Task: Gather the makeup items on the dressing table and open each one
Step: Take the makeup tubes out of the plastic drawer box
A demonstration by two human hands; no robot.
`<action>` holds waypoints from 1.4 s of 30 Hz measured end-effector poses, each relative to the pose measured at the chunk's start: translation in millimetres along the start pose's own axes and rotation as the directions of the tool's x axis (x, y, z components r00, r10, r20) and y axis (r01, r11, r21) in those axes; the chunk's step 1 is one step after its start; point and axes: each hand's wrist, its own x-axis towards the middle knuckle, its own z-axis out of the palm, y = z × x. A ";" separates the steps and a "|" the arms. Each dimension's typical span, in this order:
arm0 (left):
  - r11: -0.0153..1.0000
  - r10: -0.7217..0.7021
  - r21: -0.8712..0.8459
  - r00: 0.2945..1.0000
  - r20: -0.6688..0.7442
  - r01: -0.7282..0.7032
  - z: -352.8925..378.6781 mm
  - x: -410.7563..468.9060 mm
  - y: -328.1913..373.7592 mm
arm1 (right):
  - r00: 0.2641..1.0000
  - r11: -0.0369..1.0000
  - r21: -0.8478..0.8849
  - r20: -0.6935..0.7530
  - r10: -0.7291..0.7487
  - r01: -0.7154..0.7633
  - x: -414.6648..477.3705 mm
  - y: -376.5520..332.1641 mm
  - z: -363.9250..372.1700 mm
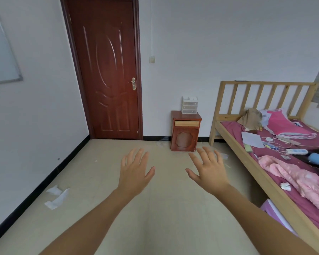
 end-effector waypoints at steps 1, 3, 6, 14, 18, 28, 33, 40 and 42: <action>1.000 -0.007 0.007 1.000 -0.001 0.007 10.7 5.5 -2.8 | 1.000 1.000 0.007 0.014 -0.012 0.012 9.0 1.3 9.4; 1.000 -0.018 0.014 1.000 0.013 0.018 31.3 14.9 -9.9 | 0.998 0.999 0.009 0.041 -0.046 0.046 23.5 3.2 31.6; 0.998 -0.058 0.040 0.998 0.034 0.057 54.7 42.0 -23.7 | 0.995 0.998 0.001 0.068 -0.066 0.066 55.7 5.6 59.6; 0.999 -0.028 -0.021 0.998 -0.063 0.027 129.6 150.0 -74.9 | 0.992 0.996 -0.014 0.093 -0.085 0.086 173.9 3.9 131.2; 0.997 0.002 -0.074 0.997 -0.078 -0.008 162.3 209.0 -94.6 | 0.993 0.997 -0.015 0.096 -0.074 0.076 230.9 10.2 169.0; 0.989 0.063 -0.130 0.998 -0.019 -0.065 267.1 305.0 -96.8 | 0.996 0.998 -0.035 0.081 -0.042 0.045 298.9 58.7 270.0; 0.986 0.087 -0.146 0.996 0.029 -0.082 309.5 371.0 -83.4 | 0.994 0.997 -0.051 0.097 -0.051 0.056 342.4 94.1 313.4; 0.989 0.080 -0.125 0.996 0.045 -0.074 365.2 456.3 -70.6 | 0.994 0.996 0.006 0.068 -0.084 0.084 416.7 149.0 375.6; 0.990 0.060 -0.128 0.996 0.063 -0.051 379.6 472.7 -67.4 | 0.994 0.996 0.021 0.070 -0.088 0.087 432.8 159.2 390.4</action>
